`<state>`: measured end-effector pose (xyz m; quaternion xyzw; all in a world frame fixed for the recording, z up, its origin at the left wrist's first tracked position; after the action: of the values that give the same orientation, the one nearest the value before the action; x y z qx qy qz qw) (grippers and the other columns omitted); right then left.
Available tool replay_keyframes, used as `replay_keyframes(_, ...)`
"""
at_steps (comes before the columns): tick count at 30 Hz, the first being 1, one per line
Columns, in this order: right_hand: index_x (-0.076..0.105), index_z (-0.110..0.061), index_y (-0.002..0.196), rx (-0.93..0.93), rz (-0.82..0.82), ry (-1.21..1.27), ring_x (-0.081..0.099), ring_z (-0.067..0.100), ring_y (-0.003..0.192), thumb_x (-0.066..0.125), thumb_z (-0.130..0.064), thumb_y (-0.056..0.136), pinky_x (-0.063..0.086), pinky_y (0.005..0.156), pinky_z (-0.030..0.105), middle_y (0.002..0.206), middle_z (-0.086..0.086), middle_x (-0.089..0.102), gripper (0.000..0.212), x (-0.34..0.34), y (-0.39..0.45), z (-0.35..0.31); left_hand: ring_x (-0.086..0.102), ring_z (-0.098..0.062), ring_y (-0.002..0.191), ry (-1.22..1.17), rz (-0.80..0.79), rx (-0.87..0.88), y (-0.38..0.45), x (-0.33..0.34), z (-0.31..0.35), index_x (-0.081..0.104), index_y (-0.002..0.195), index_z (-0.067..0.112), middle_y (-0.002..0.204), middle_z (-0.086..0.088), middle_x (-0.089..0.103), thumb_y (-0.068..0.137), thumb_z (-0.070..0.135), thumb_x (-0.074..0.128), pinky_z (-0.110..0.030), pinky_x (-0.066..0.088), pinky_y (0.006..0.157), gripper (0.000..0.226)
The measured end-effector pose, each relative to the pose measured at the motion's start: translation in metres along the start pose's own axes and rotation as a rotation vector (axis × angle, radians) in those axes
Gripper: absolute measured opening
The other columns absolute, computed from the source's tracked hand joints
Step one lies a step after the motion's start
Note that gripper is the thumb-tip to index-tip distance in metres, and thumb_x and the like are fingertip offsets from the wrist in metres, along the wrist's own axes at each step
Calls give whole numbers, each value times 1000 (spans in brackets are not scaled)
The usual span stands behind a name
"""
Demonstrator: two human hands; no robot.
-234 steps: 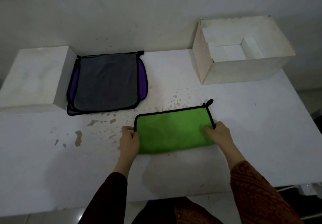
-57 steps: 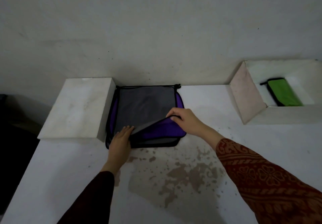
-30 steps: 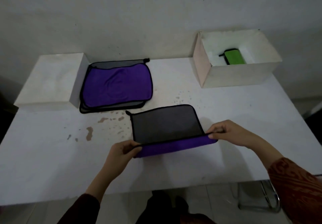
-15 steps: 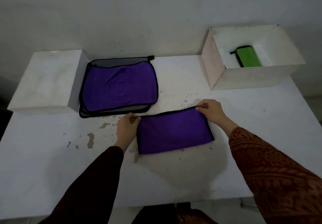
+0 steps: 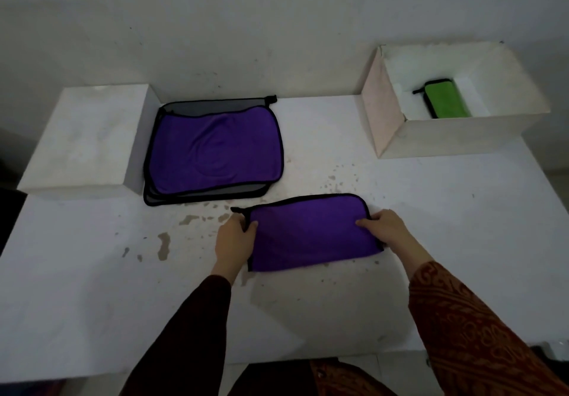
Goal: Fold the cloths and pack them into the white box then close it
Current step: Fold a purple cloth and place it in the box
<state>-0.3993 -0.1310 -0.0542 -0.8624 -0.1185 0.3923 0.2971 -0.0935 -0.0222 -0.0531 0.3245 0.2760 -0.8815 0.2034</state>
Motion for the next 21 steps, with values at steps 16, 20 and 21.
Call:
replay_keyframes(16,45,-9,133,-357,-299,143,60,25,94,44,-13,95,43,74,24,119,17,60,38,156,-78,-113,58,-26,81,-208,-22,-65,-6,-2,-17,58,97,3,86,-12,63,91,17,51,-29,39,66,16)
replay_keyframes(20,53,-10,126,-489,-144,10,60,21,92,42,-15,96,47,78,27,109,11,60,32,146,-81,-106,54,-21,75,-209,-29,-65,-6,-3,-15,56,87,8,73,-2,57,94,28,49,-23,36,54,23)
replay_keyframes(21,54,-11,122,-503,-20,-10,57,22,99,47,-16,93,46,82,29,113,11,58,30,133,-78,-100,54,-20,75,-208,-36,-72,-5,-3,-15,56,88,8,73,-1,57,92,31,52,-22,37,55,24)
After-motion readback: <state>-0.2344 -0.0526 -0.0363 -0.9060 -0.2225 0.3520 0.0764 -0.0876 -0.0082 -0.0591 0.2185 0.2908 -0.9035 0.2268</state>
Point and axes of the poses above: each hand's wrist, its own y-axis towards the middle knuckle, its own x-axis out of the palm, z = x × y, the point moved 7 cm from there along y, towards the middle knuckle
